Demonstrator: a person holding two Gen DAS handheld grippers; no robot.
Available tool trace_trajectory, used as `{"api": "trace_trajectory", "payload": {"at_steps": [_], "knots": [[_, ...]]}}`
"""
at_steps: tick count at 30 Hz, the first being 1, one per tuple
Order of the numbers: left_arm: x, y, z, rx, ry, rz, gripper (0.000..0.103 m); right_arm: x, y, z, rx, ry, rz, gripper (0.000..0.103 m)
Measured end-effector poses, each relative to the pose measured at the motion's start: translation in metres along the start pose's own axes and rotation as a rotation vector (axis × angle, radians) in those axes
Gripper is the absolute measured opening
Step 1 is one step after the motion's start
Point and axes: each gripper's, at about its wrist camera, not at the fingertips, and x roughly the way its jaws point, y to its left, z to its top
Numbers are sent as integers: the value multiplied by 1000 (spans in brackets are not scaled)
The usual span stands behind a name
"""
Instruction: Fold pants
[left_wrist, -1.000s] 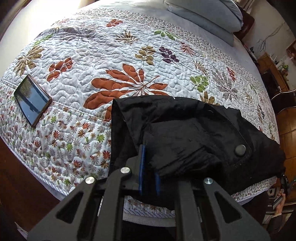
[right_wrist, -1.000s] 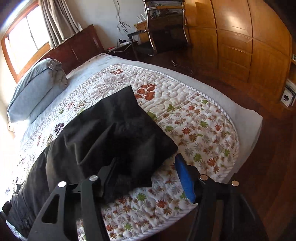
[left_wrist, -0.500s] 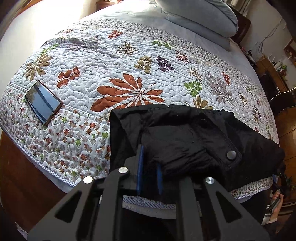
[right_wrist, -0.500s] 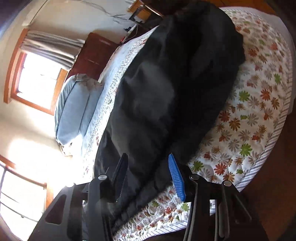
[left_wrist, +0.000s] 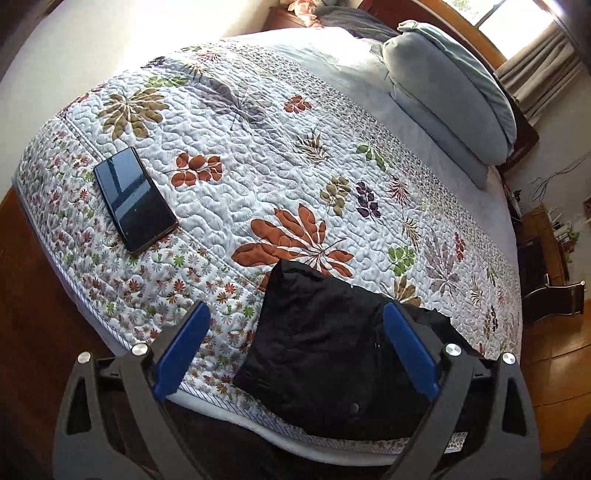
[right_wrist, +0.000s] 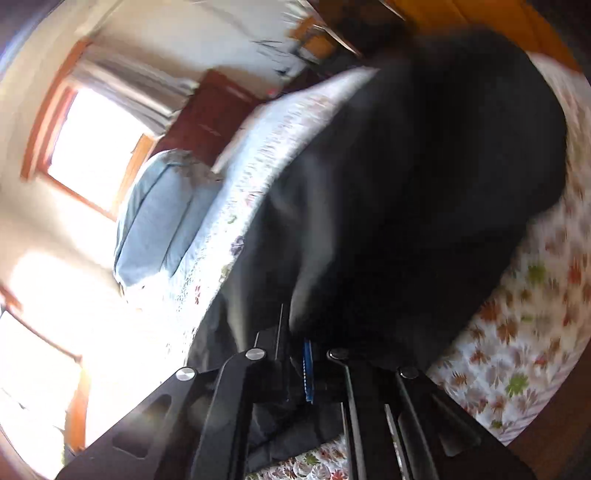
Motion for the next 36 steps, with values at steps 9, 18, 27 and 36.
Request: {"api": "trace_trajectory", "payload": {"at_steps": [9,18,27,36], "knots": [[64,-89,-75,208,213,-156,95,-10,-21,-20,56,90,-70,5],[114,-172,-146,482,342,-168,95,-40,-46,-16,179,22,-39,52],[125,-199,-175,545,374,-176,95,-43,-67,34,372,3,-118,54],[138,-200,-191,464,432,-208,95,-29,7,79,129,-105,296,10]]}}
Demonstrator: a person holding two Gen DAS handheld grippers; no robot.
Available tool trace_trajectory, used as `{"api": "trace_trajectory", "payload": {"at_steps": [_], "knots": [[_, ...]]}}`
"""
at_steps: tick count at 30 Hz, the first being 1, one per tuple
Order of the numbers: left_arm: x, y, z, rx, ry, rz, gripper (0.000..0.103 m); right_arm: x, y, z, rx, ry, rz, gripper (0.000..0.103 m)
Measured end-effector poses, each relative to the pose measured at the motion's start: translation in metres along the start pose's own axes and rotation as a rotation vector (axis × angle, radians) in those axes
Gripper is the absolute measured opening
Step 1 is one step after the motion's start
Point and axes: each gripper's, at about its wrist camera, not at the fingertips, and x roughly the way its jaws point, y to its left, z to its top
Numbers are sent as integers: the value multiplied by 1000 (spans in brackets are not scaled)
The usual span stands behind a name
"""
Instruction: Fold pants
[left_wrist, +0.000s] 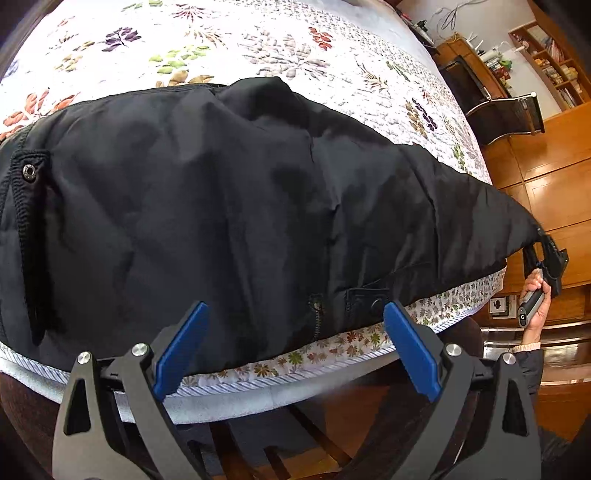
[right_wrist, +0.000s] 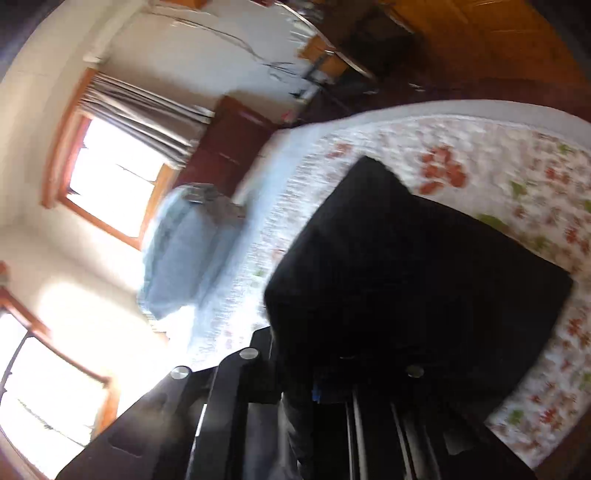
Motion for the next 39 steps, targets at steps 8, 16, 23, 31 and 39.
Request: {"api": "trace_trajectory", "payload": {"at_steps": [8,16,23,31,39], "knots": [[9,-10,-4,46,26,16,95,-57,-76,-37,174,23,-313,26],[13,-9,-6,24,37,13,95,-118,-100,-42,265,-77,-264,45],[14,-15,-8,35,44,11,95,-79,-63,-10,106,6,-403,8],[10,1,-8,7,22,38,95,-82,-77,-30,99,24,-489,9],[-15,21,-14,13,-83,138,95,-78,-50,-45,55,47,-546,48]]}}
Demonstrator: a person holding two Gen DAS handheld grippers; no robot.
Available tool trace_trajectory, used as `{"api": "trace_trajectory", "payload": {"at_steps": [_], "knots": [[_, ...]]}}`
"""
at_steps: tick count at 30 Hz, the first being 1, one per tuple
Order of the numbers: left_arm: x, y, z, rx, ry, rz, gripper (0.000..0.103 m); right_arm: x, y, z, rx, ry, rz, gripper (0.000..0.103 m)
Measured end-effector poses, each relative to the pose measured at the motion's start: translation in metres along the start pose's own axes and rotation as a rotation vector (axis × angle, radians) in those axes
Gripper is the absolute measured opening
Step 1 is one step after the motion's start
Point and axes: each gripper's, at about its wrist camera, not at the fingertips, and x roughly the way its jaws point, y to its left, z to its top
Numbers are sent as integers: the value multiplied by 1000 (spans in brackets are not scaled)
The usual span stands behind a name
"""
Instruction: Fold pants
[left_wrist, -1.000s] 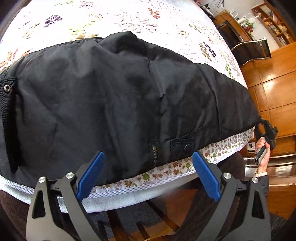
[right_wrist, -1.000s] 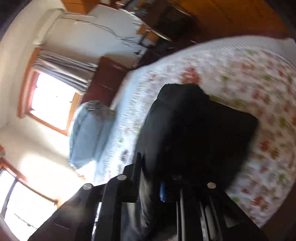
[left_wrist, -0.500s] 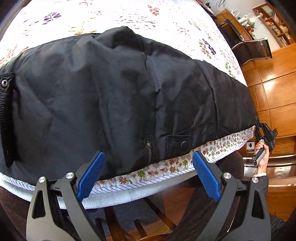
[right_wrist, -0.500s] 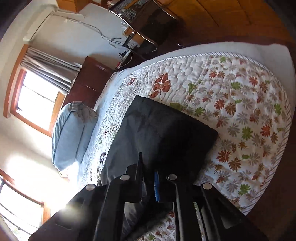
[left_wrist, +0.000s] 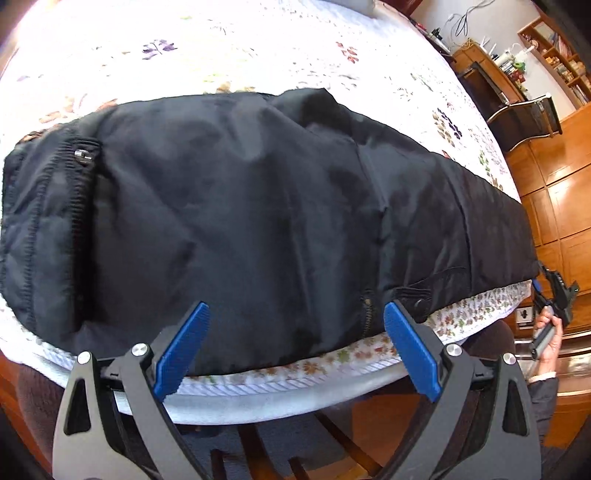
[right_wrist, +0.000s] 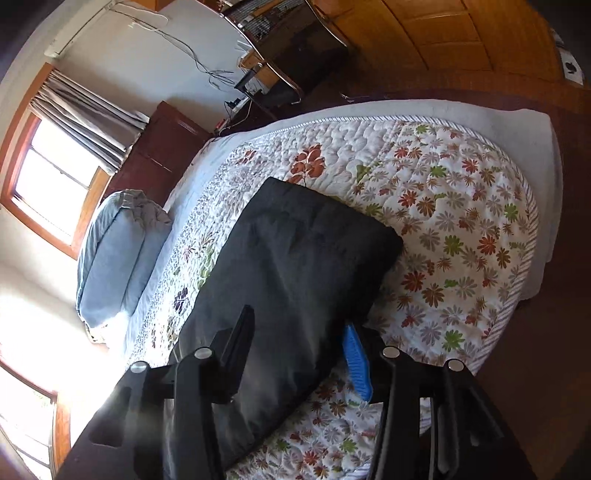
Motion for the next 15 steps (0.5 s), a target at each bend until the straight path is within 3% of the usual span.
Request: {"api": "trace_trajectory", "payload": {"at_steps": [2,6,10,15], "knots": [[-8,9,-6,12,-2,25,95,-7,11,-17,0,36,11,49],[-19,36,-22,-21,17,27,95,-5,55,-76,-34,198,149,49],[-25,72,-34,-122,10,18,95,18,129,-161,-165,425,309,48],[-19,114,-40,-287,35,-33,95,54,209,-257,-301,652,406,48]]}}
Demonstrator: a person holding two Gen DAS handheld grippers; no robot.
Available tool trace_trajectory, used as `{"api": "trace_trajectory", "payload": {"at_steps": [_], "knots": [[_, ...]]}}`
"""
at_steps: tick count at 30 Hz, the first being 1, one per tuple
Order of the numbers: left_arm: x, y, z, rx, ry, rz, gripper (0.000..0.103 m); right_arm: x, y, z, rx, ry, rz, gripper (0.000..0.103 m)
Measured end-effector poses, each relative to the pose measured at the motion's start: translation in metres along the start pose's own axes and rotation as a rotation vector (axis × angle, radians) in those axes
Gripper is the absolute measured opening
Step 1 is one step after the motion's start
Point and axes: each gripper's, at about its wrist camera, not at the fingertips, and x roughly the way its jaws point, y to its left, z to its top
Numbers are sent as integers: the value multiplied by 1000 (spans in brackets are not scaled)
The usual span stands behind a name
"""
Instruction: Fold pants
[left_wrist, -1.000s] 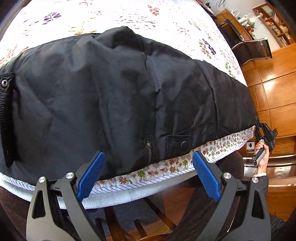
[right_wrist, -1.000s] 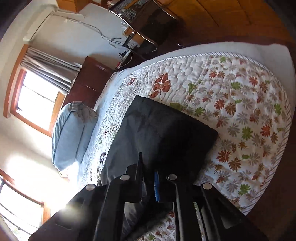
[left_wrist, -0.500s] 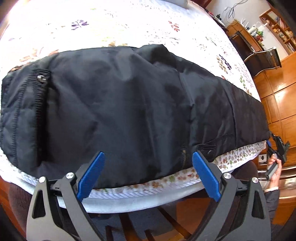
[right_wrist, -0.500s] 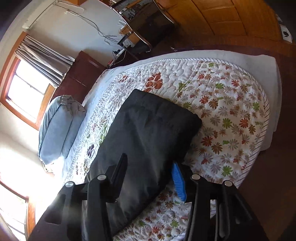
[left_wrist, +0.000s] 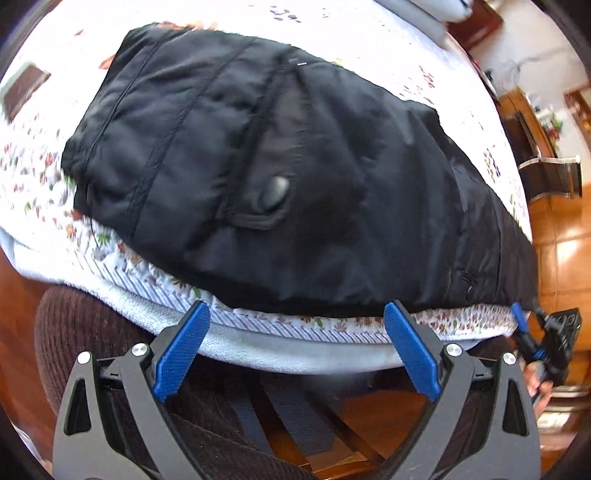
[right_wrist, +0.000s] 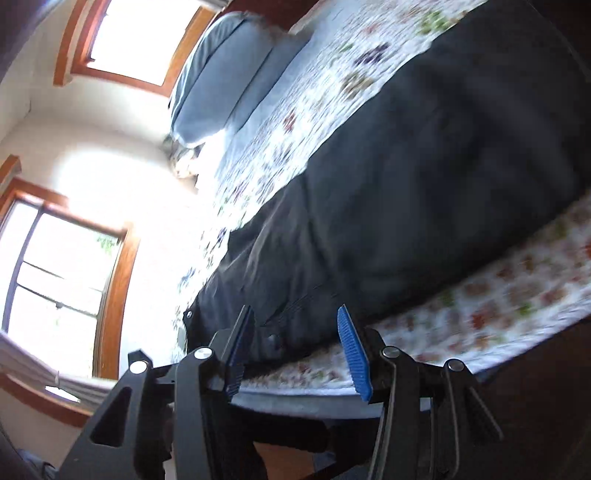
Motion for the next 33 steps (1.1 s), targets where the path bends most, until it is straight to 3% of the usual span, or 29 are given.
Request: {"api": "trace_trajectory", "payload": {"at_steps": [3,6,10,13,18,22,26,28,29,33], "knots": [[7,20,0,-119,46,-87,95,45,17,-10,8,93,23,48],[9,17,-3,-122,64,-169,95,79,27,-22,25,182,46,48],[22,16,-1,-218,124,-382,95,103,23,-30,13,237,35,48],[34,23,1,-259,127,-322,94,101,24,-30,-15,224,19,48],[52,36,1,-356,161,-324,93,94,23,-28,-21,201,23,49],[49,37,10,-331,111,-309,93,94,18,-27,-19,196,30,49],[50,38,21,-349,110,-288,93,94,13,-26,-13,189,38,50],[44,42,23,-355,90,-252,81,92,12,-26,-14,187,40,50],[41,41,23,-342,74,-212,62,91,11,-26,-17,187,40,50],[34,46,21,-326,54,-206,47,93,11,-26,-24,187,40,50]]}}
